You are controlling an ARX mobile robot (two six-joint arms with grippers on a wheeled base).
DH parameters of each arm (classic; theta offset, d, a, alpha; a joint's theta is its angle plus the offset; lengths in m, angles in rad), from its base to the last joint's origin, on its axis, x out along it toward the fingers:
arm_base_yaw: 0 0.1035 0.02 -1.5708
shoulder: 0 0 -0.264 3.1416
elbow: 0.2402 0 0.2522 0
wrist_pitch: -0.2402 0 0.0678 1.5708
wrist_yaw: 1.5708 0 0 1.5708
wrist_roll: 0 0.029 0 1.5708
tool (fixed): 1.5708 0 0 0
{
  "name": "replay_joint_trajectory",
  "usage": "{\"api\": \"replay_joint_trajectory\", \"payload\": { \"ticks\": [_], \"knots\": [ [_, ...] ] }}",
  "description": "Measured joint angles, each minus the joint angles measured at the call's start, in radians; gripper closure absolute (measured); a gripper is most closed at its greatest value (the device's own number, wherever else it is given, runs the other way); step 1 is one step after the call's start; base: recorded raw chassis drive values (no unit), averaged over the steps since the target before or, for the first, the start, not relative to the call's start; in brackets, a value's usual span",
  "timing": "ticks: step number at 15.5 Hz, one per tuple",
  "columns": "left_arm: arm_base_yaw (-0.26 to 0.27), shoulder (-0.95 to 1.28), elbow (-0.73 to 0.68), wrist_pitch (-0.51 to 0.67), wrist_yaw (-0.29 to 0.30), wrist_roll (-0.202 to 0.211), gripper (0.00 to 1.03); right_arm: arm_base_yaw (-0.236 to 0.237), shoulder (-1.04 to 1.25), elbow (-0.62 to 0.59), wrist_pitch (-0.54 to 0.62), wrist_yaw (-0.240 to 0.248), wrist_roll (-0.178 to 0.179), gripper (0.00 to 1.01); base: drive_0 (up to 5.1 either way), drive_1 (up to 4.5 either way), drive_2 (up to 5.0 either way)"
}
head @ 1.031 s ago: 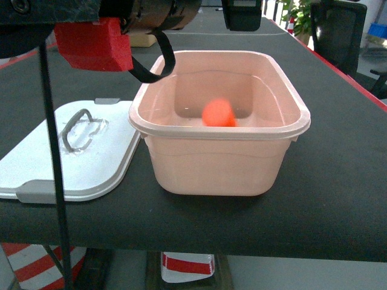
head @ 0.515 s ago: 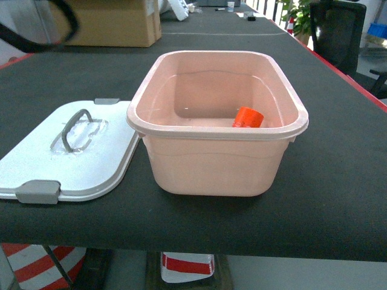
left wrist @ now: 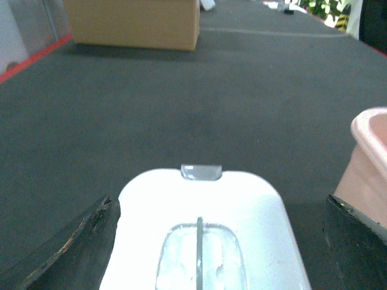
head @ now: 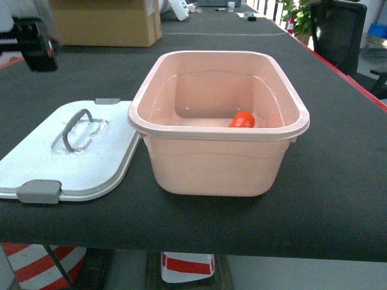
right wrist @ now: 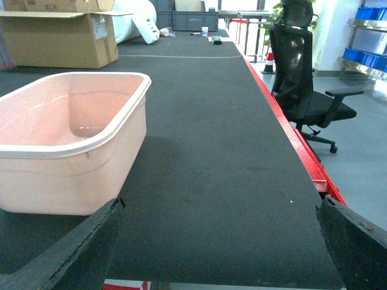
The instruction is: Pick capacitor and pack into box
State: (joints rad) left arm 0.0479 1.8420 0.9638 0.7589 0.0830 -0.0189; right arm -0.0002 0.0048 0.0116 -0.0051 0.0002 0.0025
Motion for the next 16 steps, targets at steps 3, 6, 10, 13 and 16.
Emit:
{"api": "replay_joint_trajectory", "payload": {
  "ticks": [3,6,10,13,16],
  "knots": [
    [0.024,0.182,0.083,-0.039,0.043,0.028,0.05,0.000,0.000,0.000,0.000,0.000,0.000,0.03,0.0,0.00,0.0],
    [0.024,0.337,0.189,-0.098,0.075,0.048,0.05,0.000,0.000,0.000,0.000,0.000,0.000,0.03,0.0,0.00,0.0],
    [0.019,0.396,0.207,-0.123,0.071,0.071,0.24,0.000,0.000,0.000,0.000,0.000,0.000,0.03,0.0,0.00,0.0],
    [0.010,0.404,0.214,-0.103,0.066,0.081,0.54,0.000,0.000,0.000,0.000,0.000,0.000,0.03,0.0,0.00,0.0],
    [0.001,0.428,0.228,-0.111,0.056,0.084,0.85,0.000,0.000,0.000,0.000,0.000,0.000,0.03,0.0,0.00,0.0]
  ]
}}
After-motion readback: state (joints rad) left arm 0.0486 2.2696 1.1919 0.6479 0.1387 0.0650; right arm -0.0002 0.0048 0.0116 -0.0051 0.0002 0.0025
